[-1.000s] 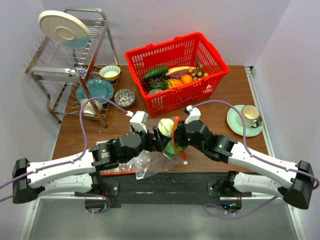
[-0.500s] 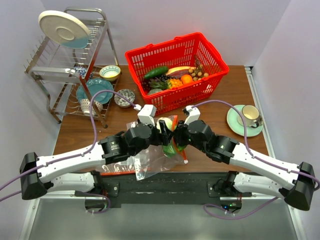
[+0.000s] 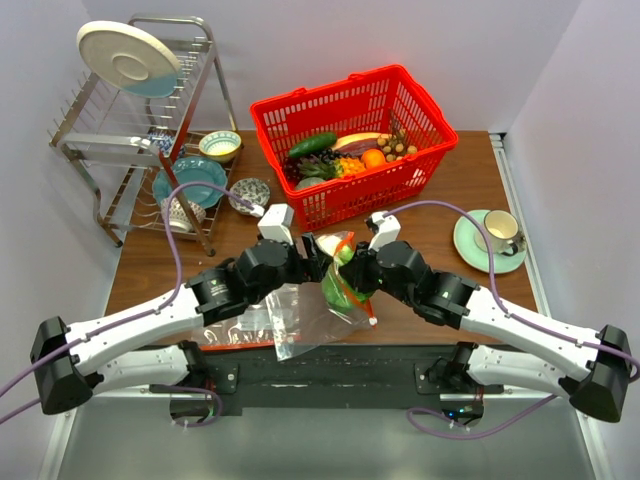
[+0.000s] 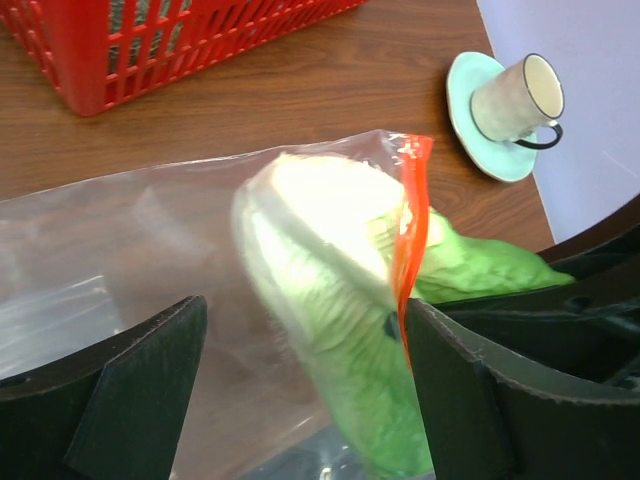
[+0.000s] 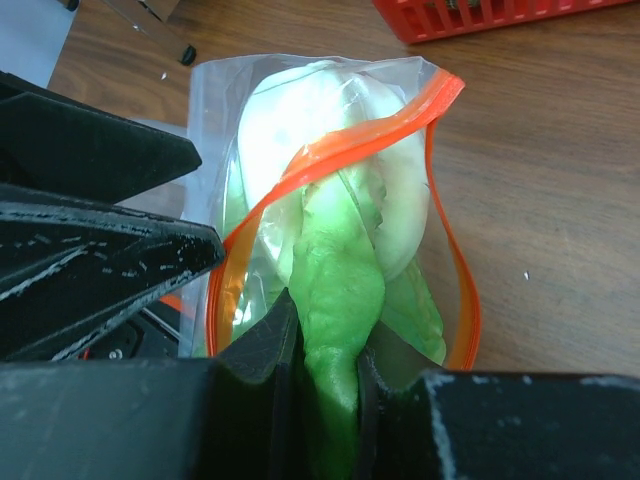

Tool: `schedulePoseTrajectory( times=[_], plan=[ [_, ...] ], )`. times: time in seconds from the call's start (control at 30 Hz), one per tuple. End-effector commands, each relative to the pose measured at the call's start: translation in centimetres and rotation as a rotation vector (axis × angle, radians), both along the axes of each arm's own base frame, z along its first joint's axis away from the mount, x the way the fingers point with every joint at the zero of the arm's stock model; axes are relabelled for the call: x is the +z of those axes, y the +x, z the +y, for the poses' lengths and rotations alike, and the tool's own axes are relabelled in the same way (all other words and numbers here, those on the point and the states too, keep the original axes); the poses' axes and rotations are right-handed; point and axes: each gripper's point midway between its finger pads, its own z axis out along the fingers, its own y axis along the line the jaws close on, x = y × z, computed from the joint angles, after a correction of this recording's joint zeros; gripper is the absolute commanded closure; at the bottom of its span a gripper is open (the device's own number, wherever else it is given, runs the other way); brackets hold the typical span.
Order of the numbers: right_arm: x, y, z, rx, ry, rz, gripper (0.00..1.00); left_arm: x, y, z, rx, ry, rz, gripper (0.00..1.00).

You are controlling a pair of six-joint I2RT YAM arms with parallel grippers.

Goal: Place the food in the zip-top bag and seal the zipper
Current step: Place the fake vegetable in the zipper food storage bag.

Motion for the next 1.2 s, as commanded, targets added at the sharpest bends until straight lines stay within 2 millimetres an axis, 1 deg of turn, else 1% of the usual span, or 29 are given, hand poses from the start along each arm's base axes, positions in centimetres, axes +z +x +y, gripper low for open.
schedulePoseTrajectory(
  times=[0.0, 0.07, 0.1, 0.2, 0.37, 0.4, 0.43, 0.47, 0.53, 0.6, 0.7, 0.77, 0.8, 0.97, 1.0, 1.03, 1.07, 1.17],
  plan=[
    [2.2, 0.4, 0.5, 0.012, 0.061, -0.064, 1.0, 0.3, 0.4, 1.4, 0.029, -0.029, -0.003, 0.12],
    [1.9, 0.3, 0.5, 0.017, 0.053, -0.059, 1.0, 0.5, 0.4, 1.6, 0.006, -0.036, -0.005, 0.05],
    [1.9, 0.3, 0.5, 0.02, 0.052, -0.06, 1.0, 0.7, 0.7, 1.8, 0.008, -0.043, -0.008, 0.04],
    [1.7, 0.2, 0.7, 0.034, 0.048, -0.059, 1.0, 1.3, 0.5, 1.1, -0.039, -0.078, -0.012, 0.05],
    [1.2, 0.0, 1.4, 0.069, 0.044, -0.046, 1.0, 1.8, -0.2, -1.1, -0.129, -0.149, -0.01, 0.04],
    [0.9, -0.1, 1.5, 0.073, 0.042, -0.042, 1.0, 1.5, -0.2, -1.5, -0.144, -0.147, -0.003, 0.05],
    [0.8, -0.1, 1.6, 0.075, 0.038, -0.039, 1.0, 1.7, -0.4, -2.0, -0.169, -0.164, -0.005, 0.13],
    [0.7, -0.1, 1.7, 0.078, 0.037, -0.038, 1.0, 1.8, -0.5, -2.3, -0.183, -0.166, -0.01, 0.18],
    [0.6, 0.0, 1.7, 0.077, 0.032, -0.036, 1.0, 1.6, -0.4, -2.6, -0.193, -0.16, 0.0, 0.24],
    [0.5, 0.0, 1.7, 0.078, 0.029, -0.036, 1.0, 1.3, -0.2, -2.7, -0.185, -0.142, 0.008, 0.24],
    [0.3, 0.0, 1.9, 0.083, 0.024, -0.033, 1.0, 1.7, 0.1, -2.6, -0.176, -0.117, 0.007, 0.25],
    [0.1, 0.1, 2.0, 0.084, 0.023, -0.03, 1.0, 2.0, 0.4, -2.7, -0.173, -0.098, 0.004, 0.29],
    [0.2, 0.1, 2.0, 0.084, 0.025, -0.03, 1.0, 1.6, 0.5, -2.8, -0.175, -0.081, 0.011, 0.3],
    [0.1, 0.1, 2.2, 0.09, 0.021, -0.031, 1.0, 1.1, 0.6, -3.5, -0.195, -0.047, 0.023, 0.38],
    [0.0, 0.2, 2.2, 0.089, 0.018, -0.03, 1.0, 0.8, 0.7, -3.6, -0.192, -0.039, 0.026, 0.38],
    [-0.1, 0.2, 2.2, 0.089, 0.015, -0.028, 1.0, 1.2, 0.7, -3.7, -0.195, -0.041, 0.022, 0.38],
    [-0.1, 0.2, 2.3, 0.089, 0.014, -0.028, 1.0, 1.0, 0.6, -3.9, -0.202, -0.033, 0.024, 0.38],
    [-0.2, 0.2, 2.3, 0.089, 0.014, -0.027, 1.0, 1.0, 0.3, -4.5, -0.223, -0.031, 0.031, 0.35]
  ],
)
